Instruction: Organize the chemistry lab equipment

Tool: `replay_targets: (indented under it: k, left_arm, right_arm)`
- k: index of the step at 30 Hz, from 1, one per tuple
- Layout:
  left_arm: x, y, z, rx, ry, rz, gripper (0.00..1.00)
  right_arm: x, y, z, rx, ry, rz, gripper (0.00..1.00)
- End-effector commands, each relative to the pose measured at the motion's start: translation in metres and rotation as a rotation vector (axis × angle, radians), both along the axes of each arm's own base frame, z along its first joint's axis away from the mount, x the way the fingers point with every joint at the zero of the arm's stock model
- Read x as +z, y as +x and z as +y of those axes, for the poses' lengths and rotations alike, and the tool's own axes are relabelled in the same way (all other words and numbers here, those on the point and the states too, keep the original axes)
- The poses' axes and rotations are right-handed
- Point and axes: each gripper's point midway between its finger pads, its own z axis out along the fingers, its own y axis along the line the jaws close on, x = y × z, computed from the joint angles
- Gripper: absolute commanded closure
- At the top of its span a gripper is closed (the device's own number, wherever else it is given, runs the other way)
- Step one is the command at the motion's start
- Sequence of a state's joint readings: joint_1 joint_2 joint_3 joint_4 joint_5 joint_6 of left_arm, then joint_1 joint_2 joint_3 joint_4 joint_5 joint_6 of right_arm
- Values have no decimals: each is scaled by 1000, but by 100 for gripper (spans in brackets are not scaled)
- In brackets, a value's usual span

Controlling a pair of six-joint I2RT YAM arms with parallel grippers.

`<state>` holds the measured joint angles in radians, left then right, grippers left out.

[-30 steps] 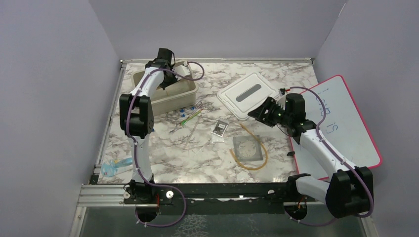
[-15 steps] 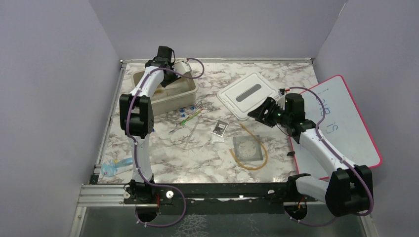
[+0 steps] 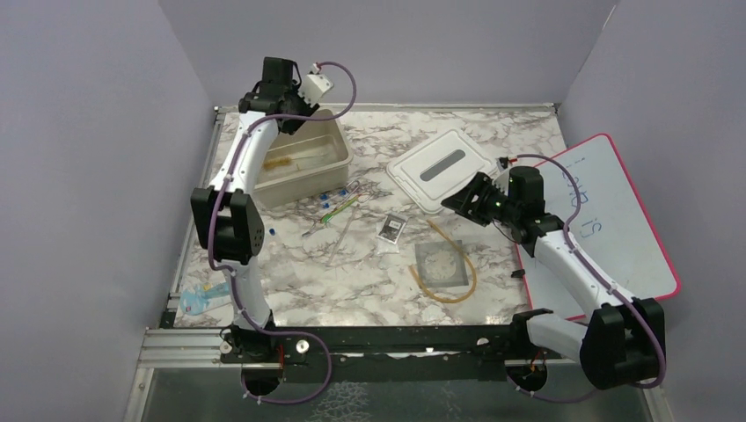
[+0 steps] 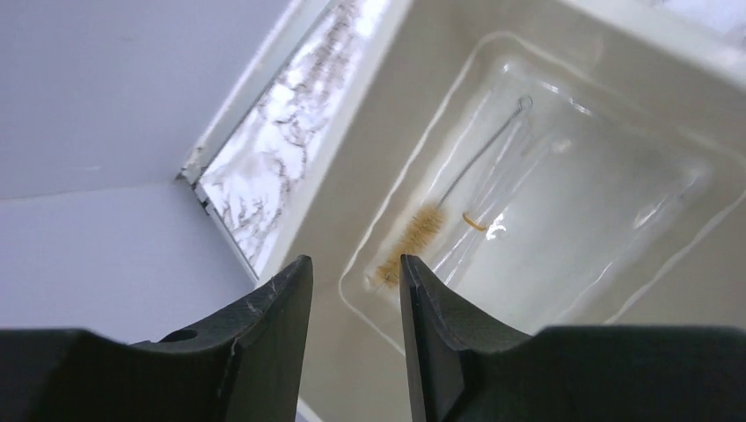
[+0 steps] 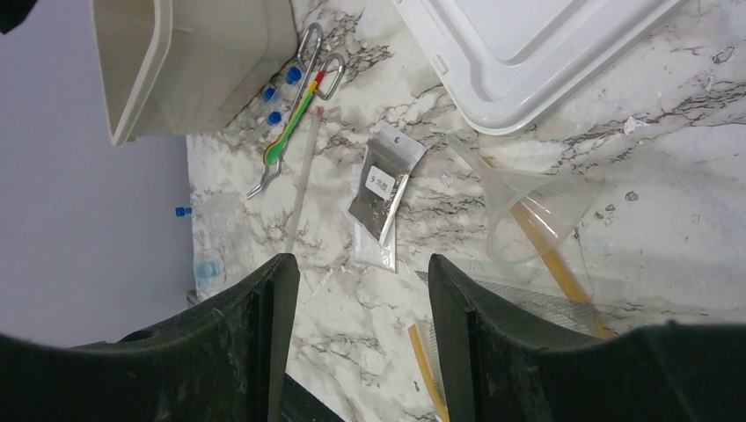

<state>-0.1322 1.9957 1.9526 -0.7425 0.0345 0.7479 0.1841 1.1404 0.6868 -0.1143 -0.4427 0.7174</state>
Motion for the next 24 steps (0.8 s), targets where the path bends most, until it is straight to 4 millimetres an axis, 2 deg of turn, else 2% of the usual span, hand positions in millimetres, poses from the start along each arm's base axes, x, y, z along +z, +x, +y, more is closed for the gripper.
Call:
replay_targets:
  k: [1, 3, 6, 9, 12, 14, 16, 18, 22, 24]
  left_arm:
    - [81, -8, -5, 148, -190, -176, 56]
    - [97, -15, -6, 185, -246, -225, 55]
    - [120, -29, -12, 208, -329, -289, 47]
    - [142, -50, -29, 181, -429, -321, 38]
    - [162, -76, -53, 162, -574, -324, 29]
    - [167, -100, -81, 79, -669, -277, 25]
    - [159, -124, -105, 36, -705, -232, 21]
    - [155, -145, -120, 27, -737, -208, 16]
    - [128, -184, -143, -29, -789, -94, 2]
    - [112, -200, -150, -24, -807, -37, 1]
  right_arm:
    - [10, -3, 2, 12, 10, -37, 40]
    - [9, -4, 1, 14, 3, -37, 39]
    - [6, -5, -1, 15, -23, -41, 38]
    - [3, -7, -4, 8, -37, -46, 37]
    - [2, -9, -5, 1, -34, -53, 37]
    - [1, -11, -6, -6, -30, -57, 37]
    - [0, -12, -7, -11, -26, -61, 37]
    - [-1, -14, -7, -10, -27, -59, 37]
    - [-2, -16, -9, -13, -42, -62, 37]
    - [-2, -15, -11, -16, -52, -67, 37]
